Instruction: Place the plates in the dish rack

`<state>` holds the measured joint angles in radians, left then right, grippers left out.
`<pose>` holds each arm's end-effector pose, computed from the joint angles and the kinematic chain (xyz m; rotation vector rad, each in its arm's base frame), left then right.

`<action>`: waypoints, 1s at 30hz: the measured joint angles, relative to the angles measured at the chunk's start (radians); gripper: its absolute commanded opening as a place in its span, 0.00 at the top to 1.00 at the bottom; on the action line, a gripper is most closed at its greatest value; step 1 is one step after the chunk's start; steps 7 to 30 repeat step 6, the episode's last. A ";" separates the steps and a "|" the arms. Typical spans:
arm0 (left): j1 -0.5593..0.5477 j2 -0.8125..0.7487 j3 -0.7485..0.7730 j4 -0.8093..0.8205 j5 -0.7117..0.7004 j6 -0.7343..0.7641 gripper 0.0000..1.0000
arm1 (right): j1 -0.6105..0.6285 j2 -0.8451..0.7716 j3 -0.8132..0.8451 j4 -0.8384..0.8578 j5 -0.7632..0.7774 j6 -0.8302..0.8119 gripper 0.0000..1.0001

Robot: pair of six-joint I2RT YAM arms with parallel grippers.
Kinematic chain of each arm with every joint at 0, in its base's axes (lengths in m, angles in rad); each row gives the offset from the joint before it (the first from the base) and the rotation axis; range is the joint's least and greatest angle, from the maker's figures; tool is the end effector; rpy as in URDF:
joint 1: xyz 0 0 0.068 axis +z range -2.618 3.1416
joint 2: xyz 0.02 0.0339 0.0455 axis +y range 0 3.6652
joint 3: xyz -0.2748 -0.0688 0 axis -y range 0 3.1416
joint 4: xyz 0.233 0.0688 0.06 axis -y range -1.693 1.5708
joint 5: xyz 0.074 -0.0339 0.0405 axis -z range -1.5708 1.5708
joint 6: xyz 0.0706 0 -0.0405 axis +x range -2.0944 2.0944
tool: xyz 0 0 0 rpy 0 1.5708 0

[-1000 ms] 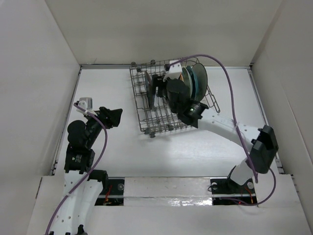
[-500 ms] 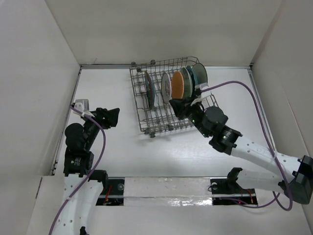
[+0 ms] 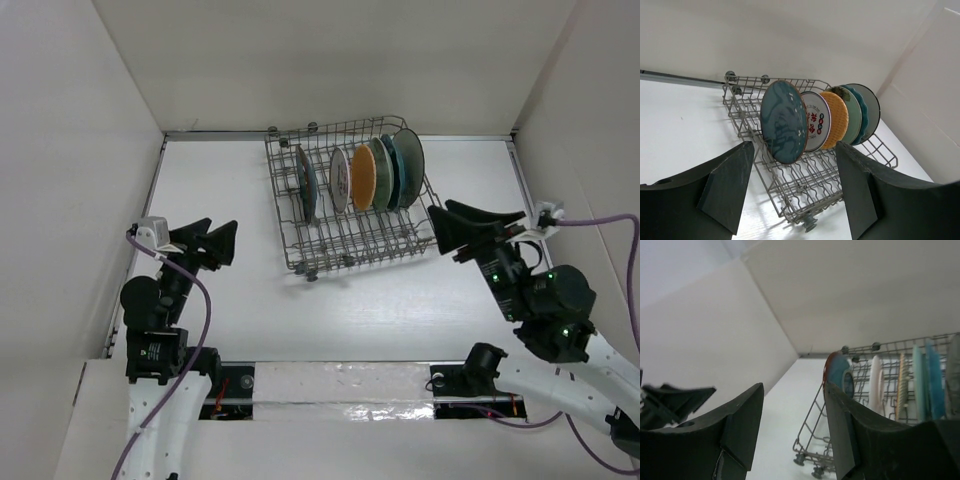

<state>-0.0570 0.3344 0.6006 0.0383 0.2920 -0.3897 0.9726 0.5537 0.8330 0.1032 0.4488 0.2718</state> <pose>0.1032 -0.0262 0.3653 0.0408 1.2998 -0.5676 0.0937 0.0830 0.4313 -0.0312 1.2686 0.8142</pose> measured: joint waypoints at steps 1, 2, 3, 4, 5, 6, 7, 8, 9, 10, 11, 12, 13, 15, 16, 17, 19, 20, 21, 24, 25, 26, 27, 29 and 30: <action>0.000 -0.004 0.000 0.003 0.000 0.000 0.38 | -0.003 -0.023 0.010 -0.015 0.030 0.003 0.41; 0.000 -0.007 0.000 0.005 0.000 0.000 0.38 | -0.004 -0.040 0.019 -0.029 0.056 0.006 0.41; 0.000 -0.010 0.000 0.006 0.000 0.000 0.39 | -0.004 -0.053 0.026 -0.046 0.075 0.009 0.41; 0.000 -0.014 0.000 0.008 0.000 0.000 0.39 | -0.004 -0.061 0.029 -0.059 0.090 0.012 0.41; 0.000 -0.018 0.000 0.010 0.000 0.000 0.39 | -0.004 -0.066 0.031 -0.074 0.106 0.013 0.41; 0.000 -0.023 0.000 0.012 0.000 0.000 0.38 | -0.004 -0.067 0.031 -0.090 0.119 0.016 0.40; 0.000 -0.023 0.000 0.012 0.000 0.000 0.38 | -0.004 -0.067 0.031 -0.090 0.119 0.016 0.40; 0.000 -0.023 0.000 0.012 0.000 0.000 0.38 | -0.004 -0.067 0.031 -0.090 0.119 0.016 0.40; 0.000 -0.023 0.000 0.012 0.000 0.000 0.38 | -0.004 -0.067 0.031 -0.090 0.119 0.016 0.40; 0.000 -0.023 0.000 0.012 0.000 0.000 0.38 | -0.004 -0.067 0.031 -0.090 0.119 0.016 0.40; 0.000 -0.023 0.000 0.012 0.000 0.000 0.38 | -0.004 -0.067 0.031 -0.090 0.119 0.016 0.40; 0.000 -0.023 0.000 0.012 0.000 0.000 0.38 | -0.004 -0.067 0.031 -0.090 0.119 0.016 0.40; 0.000 -0.023 0.000 0.012 0.000 0.000 0.38 | -0.004 -0.067 0.031 -0.090 0.119 0.016 0.40; 0.000 -0.023 0.000 0.012 0.000 0.000 0.38 | -0.004 -0.067 0.031 -0.090 0.119 0.016 0.40; 0.000 -0.023 0.000 0.012 0.000 0.000 0.38 | -0.004 -0.067 0.031 -0.090 0.119 0.016 0.40; 0.000 -0.023 0.000 0.012 0.000 0.000 0.38 | -0.004 -0.067 0.031 -0.090 0.119 0.016 0.40; 0.000 -0.023 0.000 0.012 0.000 0.000 0.38 | -0.004 -0.067 0.031 -0.090 0.119 0.016 0.40; 0.000 -0.023 0.000 0.012 0.000 0.000 0.38 | -0.004 -0.067 0.031 -0.090 0.119 0.016 0.40; 0.000 -0.023 0.000 0.012 0.000 0.000 0.38 | -0.004 -0.067 0.031 -0.090 0.119 0.016 0.40; 0.000 -0.023 0.000 0.012 0.000 0.000 0.38 | -0.004 -0.067 0.031 -0.090 0.119 0.016 0.40; 0.000 -0.023 0.000 0.012 0.000 0.000 0.38 | -0.004 -0.067 0.031 -0.090 0.119 0.016 0.40; 0.000 -0.023 0.000 0.012 0.000 0.000 0.38 | -0.004 -0.067 0.031 -0.090 0.119 0.016 0.40; 0.000 -0.023 0.000 0.012 0.000 0.000 0.38 | -0.004 -0.067 0.031 -0.090 0.119 0.016 0.40; 0.000 -0.023 0.000 0.012 0.000 0.000 0.38 | -0.004 -0.067 0.031 -0.090 0.119 0.016 0.40; 0.000 -0.023 0.000 0.012 0.000 0.000 0.38 | -0.004 -0.067 0.031 -0.090 0.119 0.016 0.40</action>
